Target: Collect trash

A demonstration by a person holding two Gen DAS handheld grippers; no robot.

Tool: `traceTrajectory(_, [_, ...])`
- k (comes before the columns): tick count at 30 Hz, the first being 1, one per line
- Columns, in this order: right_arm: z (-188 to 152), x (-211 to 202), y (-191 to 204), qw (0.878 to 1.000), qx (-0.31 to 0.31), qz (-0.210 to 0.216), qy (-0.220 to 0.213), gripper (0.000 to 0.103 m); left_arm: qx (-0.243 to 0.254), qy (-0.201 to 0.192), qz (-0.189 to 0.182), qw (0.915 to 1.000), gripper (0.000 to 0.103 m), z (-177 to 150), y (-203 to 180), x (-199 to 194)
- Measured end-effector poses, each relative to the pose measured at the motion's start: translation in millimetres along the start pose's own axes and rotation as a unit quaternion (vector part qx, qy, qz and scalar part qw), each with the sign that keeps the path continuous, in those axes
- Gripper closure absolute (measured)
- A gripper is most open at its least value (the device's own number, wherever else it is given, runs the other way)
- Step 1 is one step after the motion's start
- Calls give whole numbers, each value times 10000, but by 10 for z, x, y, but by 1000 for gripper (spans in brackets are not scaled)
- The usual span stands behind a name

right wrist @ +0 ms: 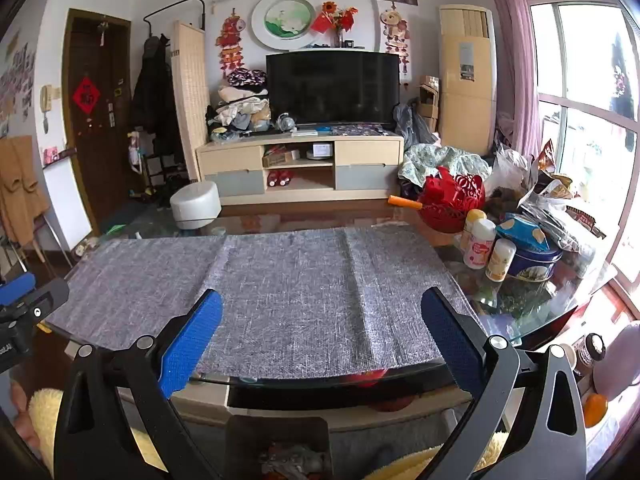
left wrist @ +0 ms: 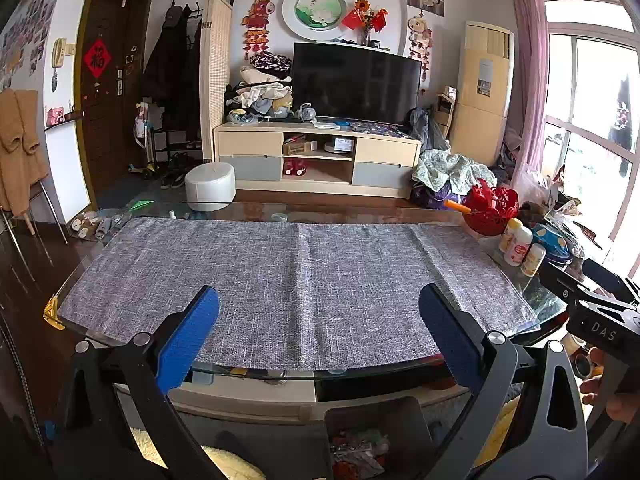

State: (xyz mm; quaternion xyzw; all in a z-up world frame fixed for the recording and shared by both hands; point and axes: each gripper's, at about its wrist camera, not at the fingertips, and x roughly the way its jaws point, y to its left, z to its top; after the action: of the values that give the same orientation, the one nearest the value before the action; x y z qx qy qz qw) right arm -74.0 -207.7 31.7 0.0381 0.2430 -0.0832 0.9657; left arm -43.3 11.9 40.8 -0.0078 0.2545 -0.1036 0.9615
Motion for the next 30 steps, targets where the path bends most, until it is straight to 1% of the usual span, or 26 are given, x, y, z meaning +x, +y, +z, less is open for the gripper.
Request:
traceTrajectory(8, [-13,6,3,10000,-8,-16,19,3,5,22,-20,10000,8,26,-29,-9])
traceTrajectory(12, [-16,12,3,10000,-6,1,23,3,-21,-40,92,9999,8,45,-38,-40])
traceTrajectory(16, [-30,36,0,10000,-6,-11,62,3,-120,-1,-72,9999,8,43,-3,-26])
traceTrajectory(19, [-29,43,-2,10000,5,3,88,3,-107,-40,36,9999,8,39,-10,-34])
traceTrajectory(23, [-30,45,-1,10000,3,-1,88,3,-60,-127,73,9999,8,34,-17,-58])
traceTrajectory(30, [-33,42,7,9999,-1,-4,110,3,-109,-24,44,9999,8,32,6,-34])
